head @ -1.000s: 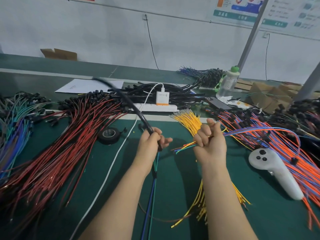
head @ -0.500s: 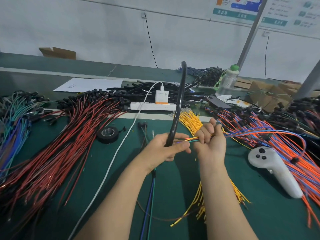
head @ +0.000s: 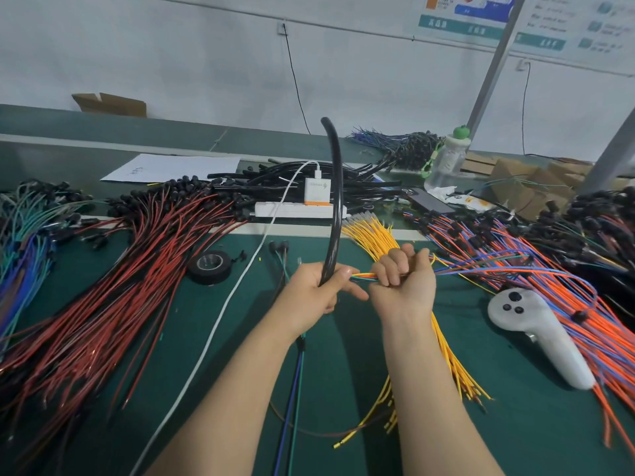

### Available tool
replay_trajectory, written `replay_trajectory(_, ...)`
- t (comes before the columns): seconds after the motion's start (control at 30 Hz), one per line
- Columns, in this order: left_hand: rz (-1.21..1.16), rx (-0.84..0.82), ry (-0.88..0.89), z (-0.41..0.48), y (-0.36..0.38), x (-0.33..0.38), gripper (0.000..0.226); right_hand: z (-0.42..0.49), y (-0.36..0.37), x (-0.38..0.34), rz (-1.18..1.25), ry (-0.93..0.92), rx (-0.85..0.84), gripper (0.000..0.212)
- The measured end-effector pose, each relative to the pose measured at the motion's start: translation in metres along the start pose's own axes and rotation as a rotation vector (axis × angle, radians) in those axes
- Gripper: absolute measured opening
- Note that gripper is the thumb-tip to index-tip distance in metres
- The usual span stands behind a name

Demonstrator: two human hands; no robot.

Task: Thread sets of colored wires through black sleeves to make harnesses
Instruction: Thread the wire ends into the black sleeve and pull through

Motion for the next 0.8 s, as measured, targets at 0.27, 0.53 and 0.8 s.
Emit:
replay_trajectory(0.27,0.143,0.060,-0.051,0.001,0.006,-0.002,0.029,-0.003,0.005,0.006,-0.088,-0.003,-0.031,0.046)
replay_trajectory(0.53,-0.079,0.050,-0.072,-0.001,0.003,0.001,0.022,-0.002,0.006,0.001,-0.074,-0.058,-0.058,0.049)
replay_trajectory(0.8,-0.044,0.053,0.012,-0.001,0.001,0.003,0.007,-0.001,0.003,-0.002,-0.028,-0.075,-0.046,0.051)
Point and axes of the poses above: each hand's wrist, its own z-axis towards the middle knuckle, its own y-axis out of the palm, x = y × z, the point moved 3 cm from there along z, towards the middle knuckle, and after that the axes turned 6 degrees about -x, right-handed, at the moved point
